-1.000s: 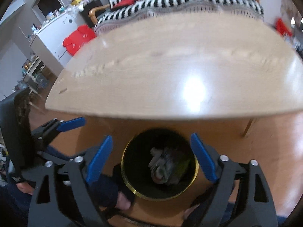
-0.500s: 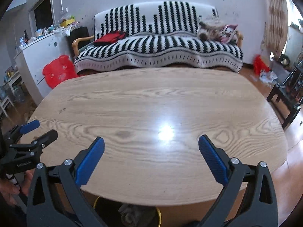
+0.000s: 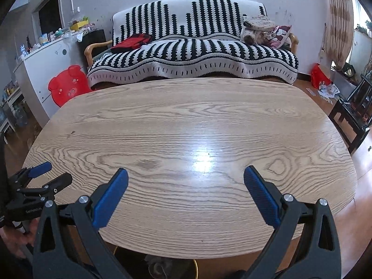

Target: Collect trash

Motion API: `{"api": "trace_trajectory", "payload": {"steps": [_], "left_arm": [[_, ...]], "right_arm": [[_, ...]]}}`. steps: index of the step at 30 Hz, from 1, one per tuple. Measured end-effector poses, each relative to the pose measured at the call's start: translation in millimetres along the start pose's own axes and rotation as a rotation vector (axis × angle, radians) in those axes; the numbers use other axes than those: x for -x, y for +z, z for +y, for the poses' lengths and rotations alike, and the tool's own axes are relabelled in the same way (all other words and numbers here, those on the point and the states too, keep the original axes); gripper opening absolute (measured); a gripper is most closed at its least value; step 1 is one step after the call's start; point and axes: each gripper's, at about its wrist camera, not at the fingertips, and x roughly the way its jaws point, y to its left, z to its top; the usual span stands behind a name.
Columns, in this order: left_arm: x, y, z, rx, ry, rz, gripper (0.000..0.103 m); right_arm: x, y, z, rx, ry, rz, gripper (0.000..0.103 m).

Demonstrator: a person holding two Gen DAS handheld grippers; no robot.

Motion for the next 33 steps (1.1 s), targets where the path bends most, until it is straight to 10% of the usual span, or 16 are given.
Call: {"api": "trace_trajectory", "payload": {"steps": [33], "left_arm": [[0.3,-3.1,0.6,-0.009,0.009,0.003,0.096]], "right_arm": [[0.0,-1.8,-0.3,-0.007,0.004,0.006,0.096]]}}
